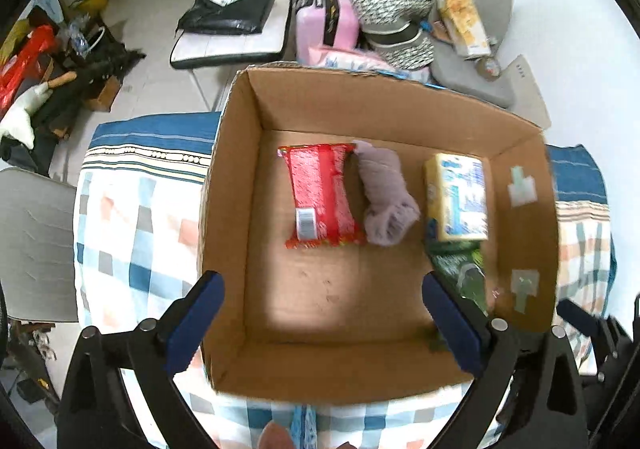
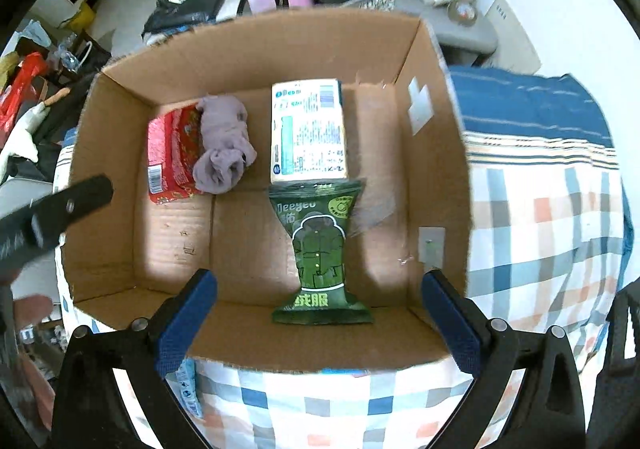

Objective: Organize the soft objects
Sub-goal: 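Lower red pack and green bag into the box and release both, then grasp the blue tube snack with left tool while right tool grasps orange bag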

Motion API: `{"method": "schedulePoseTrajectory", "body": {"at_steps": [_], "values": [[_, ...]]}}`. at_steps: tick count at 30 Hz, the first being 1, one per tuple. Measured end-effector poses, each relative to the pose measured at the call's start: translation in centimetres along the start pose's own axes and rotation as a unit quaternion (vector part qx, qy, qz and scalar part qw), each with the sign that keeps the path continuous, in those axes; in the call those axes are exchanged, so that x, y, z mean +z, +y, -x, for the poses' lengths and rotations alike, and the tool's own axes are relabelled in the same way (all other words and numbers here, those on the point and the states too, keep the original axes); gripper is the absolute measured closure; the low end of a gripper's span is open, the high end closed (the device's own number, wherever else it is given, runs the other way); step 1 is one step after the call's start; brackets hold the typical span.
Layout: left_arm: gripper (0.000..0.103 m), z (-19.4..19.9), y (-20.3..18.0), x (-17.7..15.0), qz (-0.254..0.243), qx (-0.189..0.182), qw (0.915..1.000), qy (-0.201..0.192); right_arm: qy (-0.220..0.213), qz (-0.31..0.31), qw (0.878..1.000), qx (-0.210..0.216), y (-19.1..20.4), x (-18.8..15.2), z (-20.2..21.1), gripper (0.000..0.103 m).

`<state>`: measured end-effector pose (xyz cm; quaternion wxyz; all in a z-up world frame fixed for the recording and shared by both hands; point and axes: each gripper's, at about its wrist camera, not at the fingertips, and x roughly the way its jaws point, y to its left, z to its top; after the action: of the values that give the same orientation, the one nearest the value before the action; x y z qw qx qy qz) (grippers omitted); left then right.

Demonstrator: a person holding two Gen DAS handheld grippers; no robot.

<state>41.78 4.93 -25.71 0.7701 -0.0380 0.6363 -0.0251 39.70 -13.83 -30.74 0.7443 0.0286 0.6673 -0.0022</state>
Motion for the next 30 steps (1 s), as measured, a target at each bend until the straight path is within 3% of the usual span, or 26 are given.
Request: {"method": "schedulePoseTrajectory", "body": {"at_steps": [13, 18, 22, 26, 30], "values": [[0.001, 9.7, -1.4, -7.1, -0.017, 0.029, 0.9917, -0.124, -0.112, 0.007, 0.994, -0.013, -1.0, -6.2, 9.8, 0.0], [0.001, 12.3, -1.3, -9.4, -0.002, 0.023, 0.9891, -0.146, -0.148, 0.019, 0.989, -0.014, -0.9, -8.5, 13.1, 0.0], [0.001, 13.2, -1.0, -11.1, 0.008, 0.025, 0.9873, -0.157, -0.148, 0.023, 0.989, 0.004, -1.1, -10.1, 14.2, 0.0], [0.001, 11.3, -0.4, -12.8, 0.023, 0.028, 0.9906, -0.132, -0.115, -0.002, 0.993, 0.022, -3.1, -11.2, 12.4, 0.0], [0.001, 6.2, 0.7, -14.6, 0.049, 0.025, 0.9965, -0.063, -0.057, -0.035, 0.997, 0.036, -5.9, -11.5, 7.2, 0.0]]}}
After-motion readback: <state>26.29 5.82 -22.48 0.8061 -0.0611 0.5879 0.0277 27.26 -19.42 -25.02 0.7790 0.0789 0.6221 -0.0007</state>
